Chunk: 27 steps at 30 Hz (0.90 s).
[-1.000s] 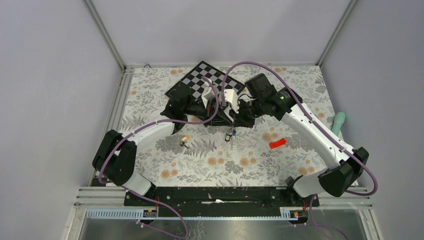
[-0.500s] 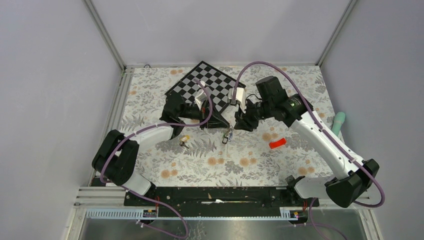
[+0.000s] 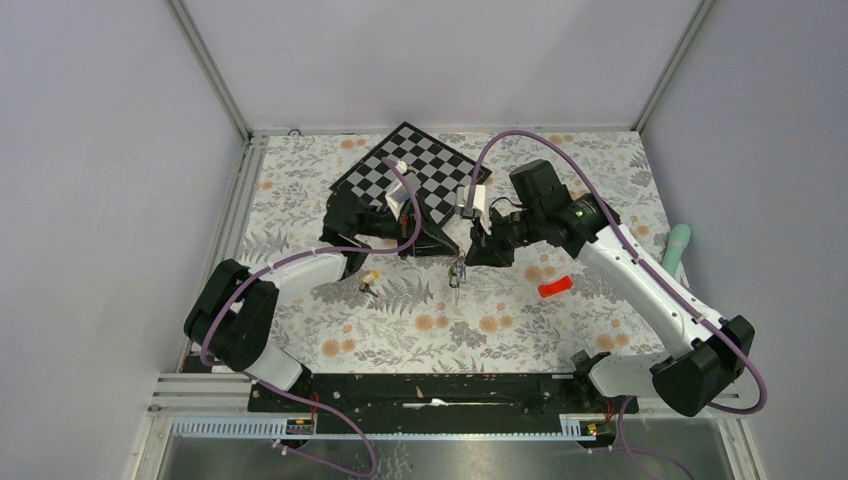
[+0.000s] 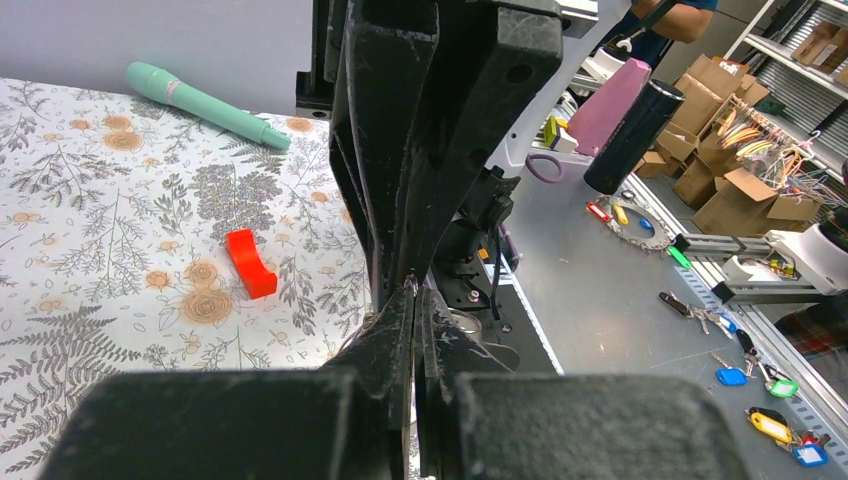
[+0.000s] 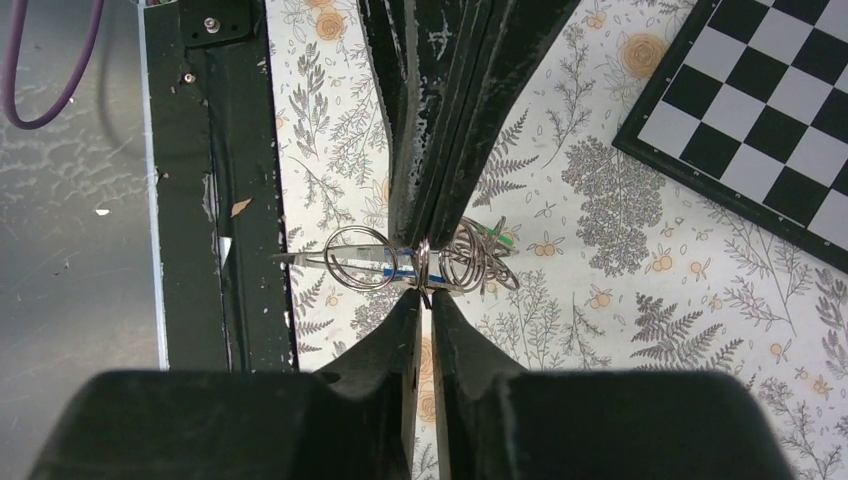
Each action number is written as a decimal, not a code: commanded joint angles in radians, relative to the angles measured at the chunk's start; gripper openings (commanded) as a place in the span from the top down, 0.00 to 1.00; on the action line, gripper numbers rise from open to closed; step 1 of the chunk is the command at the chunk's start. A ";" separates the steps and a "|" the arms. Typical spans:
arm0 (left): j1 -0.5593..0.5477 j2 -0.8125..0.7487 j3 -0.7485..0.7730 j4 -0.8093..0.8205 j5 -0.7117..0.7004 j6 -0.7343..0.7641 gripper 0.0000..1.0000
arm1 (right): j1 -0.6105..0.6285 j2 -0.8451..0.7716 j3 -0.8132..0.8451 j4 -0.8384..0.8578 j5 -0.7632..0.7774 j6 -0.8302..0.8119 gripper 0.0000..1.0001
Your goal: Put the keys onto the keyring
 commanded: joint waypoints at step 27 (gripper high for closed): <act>-0.017 -0.022 -0.029 0.274 0.010 -0.128 1.00 | -0.004 -0.057 -0.004 0.062 -0.017 0.018 0.62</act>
